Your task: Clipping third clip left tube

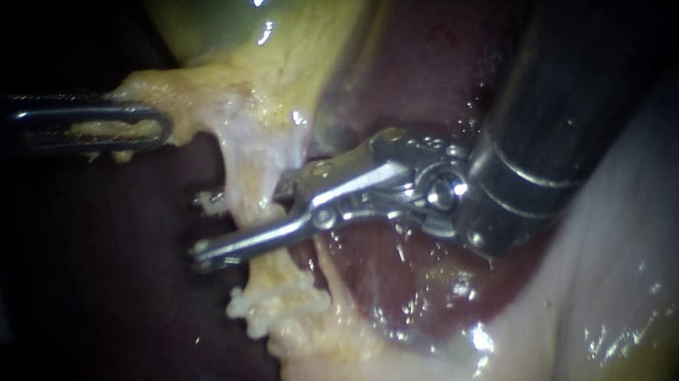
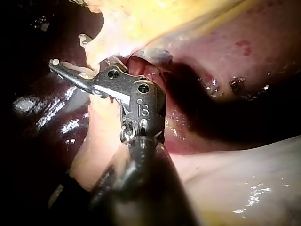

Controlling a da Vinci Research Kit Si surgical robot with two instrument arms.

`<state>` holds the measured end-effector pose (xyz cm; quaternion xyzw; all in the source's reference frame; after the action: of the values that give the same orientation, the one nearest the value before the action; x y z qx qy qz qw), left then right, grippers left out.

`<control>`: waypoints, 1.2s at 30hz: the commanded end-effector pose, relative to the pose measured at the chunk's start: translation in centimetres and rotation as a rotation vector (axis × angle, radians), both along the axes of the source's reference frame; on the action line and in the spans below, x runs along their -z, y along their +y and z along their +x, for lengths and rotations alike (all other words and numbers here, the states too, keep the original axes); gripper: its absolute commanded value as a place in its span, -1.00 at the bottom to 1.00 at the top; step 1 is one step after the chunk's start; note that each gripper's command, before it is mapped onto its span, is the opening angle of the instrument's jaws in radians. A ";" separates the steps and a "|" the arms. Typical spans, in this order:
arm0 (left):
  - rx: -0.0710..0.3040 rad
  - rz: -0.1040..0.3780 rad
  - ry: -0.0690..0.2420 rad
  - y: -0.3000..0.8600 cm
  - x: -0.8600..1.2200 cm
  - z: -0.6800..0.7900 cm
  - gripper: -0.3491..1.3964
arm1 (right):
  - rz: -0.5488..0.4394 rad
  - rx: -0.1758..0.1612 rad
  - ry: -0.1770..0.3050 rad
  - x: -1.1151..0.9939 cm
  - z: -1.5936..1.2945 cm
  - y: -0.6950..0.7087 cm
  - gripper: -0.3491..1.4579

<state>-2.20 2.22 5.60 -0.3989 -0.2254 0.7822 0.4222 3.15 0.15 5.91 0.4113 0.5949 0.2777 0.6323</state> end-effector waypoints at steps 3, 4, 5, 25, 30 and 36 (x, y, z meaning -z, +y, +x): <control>0.000 0.000 0.000 0.00 0.00 0.00 -1.00 | -0.001 0.008 0.005 -0.01 -0.02 0.00 -0.13; 0.000 0.000 0.000 0.00 0.00 0.00 -1.00 | -0.001 0.010 0.006 -0.01 -0.04 0.00 -0.16; 0.000 0.000 0.000 0.00 0.00 0.00 -1.00 | -0.001 0.011 0.006 -0.02 -0.05 0.00 -0.19; 0.000 0.000 0.000 0.00 0.00 0.00 -1.00 | 0.009 0.035 -0.065 -0.09 -0.22 0.03 -1.00; 0.000 0.000 0.000 0.00 0.00 0.00 -1.00 | 0.005 0.050 -0.084 -0.12 -0.26 0.04 -1.00; 0.000 0.000 0.000 0.00 0.00 0.00 -1.00 | 0.004 0.052 -0.086 -0.14 -0.26 0.04 -1.00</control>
<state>-2.20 2.22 5.61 -0.3990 -0.2254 0.7823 0.4220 2.89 0.20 6.04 0.4155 0.5557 0.2796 0.6636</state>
